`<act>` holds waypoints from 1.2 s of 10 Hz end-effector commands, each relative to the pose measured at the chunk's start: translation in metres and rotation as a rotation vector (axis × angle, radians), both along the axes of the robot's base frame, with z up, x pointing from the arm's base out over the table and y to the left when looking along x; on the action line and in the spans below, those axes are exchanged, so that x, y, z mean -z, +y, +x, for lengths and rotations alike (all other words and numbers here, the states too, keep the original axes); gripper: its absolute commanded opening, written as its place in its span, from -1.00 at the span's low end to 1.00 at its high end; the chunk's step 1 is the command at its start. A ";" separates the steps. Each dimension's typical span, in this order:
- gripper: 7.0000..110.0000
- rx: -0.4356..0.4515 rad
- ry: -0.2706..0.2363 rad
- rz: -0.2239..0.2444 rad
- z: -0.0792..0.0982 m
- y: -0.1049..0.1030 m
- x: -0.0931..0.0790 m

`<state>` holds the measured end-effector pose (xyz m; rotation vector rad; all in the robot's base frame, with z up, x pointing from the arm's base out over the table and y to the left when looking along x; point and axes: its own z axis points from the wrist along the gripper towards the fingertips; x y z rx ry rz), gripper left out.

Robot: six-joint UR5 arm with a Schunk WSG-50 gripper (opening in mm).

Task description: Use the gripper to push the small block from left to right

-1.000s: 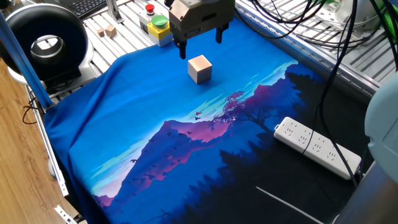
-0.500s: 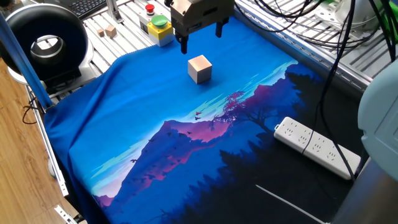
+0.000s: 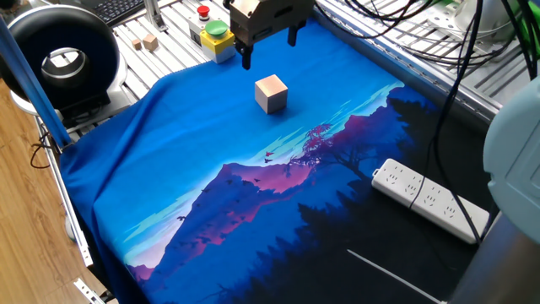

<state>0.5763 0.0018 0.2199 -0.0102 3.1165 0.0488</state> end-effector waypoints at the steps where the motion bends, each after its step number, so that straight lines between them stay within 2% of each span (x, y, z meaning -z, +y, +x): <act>1: -0.28 -0.003 -0.019 -0.046 0.007 -0.014 -0.001; 3: -0.28 -0.009 -0.032 -0.042 0.012 -0.015 -0.001; 5: -0.28 -0.019 -0.042 -0.070 0.017 -0.026 0.000; 8: -0.28 -0.032 -0.050 -0.079 0.020 -0.039 0.005; 10: -0.28 -0.034 -0.046 -0.126 0.018 -0.061 0.007; 12: -0.28 -0.056 -0.084 -0.109 0.018 -0.074 0.017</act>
